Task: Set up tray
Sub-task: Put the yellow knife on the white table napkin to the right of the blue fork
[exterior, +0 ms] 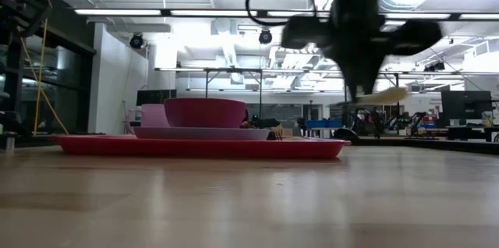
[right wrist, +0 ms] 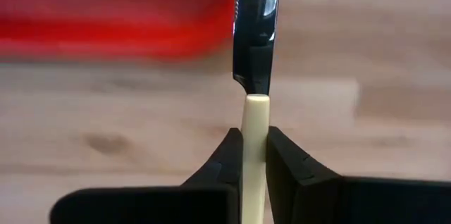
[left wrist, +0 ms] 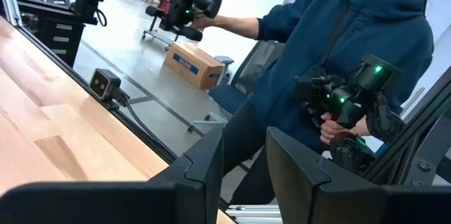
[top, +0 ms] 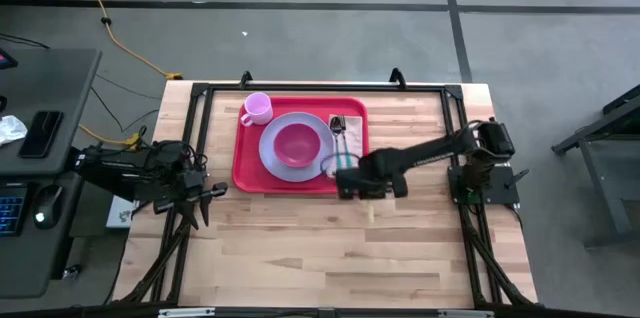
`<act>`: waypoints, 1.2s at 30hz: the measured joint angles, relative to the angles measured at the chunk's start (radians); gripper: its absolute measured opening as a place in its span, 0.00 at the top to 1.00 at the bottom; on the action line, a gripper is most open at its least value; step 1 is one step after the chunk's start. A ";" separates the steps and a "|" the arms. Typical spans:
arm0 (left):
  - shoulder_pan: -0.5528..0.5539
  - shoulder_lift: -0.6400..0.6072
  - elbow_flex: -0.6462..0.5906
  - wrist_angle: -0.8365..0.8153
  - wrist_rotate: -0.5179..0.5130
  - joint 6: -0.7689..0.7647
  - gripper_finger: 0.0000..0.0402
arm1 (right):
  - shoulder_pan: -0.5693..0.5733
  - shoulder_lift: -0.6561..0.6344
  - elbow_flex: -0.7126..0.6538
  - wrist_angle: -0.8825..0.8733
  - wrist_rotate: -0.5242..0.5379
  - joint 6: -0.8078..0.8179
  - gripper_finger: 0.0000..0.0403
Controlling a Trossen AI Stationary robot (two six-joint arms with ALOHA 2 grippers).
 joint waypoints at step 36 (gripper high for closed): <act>0.000 0.000 0.000 0.000 -0.114 0.000 0.65 | -0.522 0.020 0.002 0.274 0.020 -0.623 0.95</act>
